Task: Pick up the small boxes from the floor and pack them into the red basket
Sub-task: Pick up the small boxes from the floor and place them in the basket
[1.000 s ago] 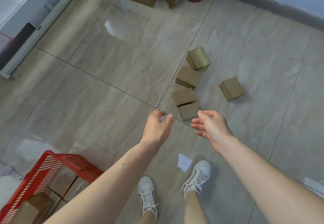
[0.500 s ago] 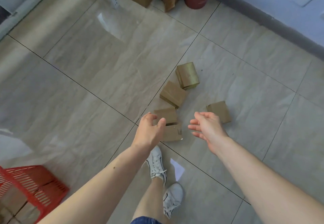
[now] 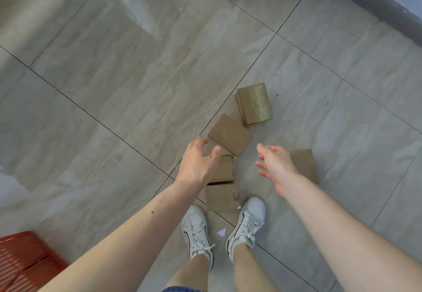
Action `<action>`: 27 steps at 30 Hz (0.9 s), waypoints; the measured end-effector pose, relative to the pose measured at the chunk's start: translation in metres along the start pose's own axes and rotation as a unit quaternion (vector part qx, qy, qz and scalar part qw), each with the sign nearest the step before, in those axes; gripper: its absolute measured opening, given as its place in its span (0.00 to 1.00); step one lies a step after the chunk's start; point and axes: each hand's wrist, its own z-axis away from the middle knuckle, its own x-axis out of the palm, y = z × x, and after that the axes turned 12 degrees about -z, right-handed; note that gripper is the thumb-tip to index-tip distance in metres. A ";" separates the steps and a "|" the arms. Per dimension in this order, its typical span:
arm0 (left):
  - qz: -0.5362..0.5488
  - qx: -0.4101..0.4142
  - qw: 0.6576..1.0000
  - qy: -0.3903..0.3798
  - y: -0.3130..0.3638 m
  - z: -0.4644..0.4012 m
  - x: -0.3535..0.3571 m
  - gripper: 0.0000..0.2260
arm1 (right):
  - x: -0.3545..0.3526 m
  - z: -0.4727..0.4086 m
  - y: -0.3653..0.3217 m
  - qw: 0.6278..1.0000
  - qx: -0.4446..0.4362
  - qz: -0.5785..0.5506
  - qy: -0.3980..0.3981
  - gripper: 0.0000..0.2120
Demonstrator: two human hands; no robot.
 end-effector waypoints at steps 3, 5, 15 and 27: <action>-0.005 -0.011 1.000 -0.006 -0.003 -0.043 0.024 0.24 | 0.009 -0.052 0.015 0.998 -0.005 0.064 0.001 0.21; 0.002 -0.020 1.000 -0.014 -0.007 -0.073 0.041 0.25 | 0.013 -0.085 0.025 0.995 -0.007 0.101 -0.001 0.27; -0.031 -0.016 0.999 -0.015 -0.058 -0.205 0.125 0.33 | 0.033 -0.211 0.076 0.985 0.046 0.147 -0.079 0.41; -0.008 -0.035 0.999 0.041 -0.036 -0.155 0.087 0.29 | 0.036 -0.153 0.045 0.989 0.012 0.119 -0.086 0.18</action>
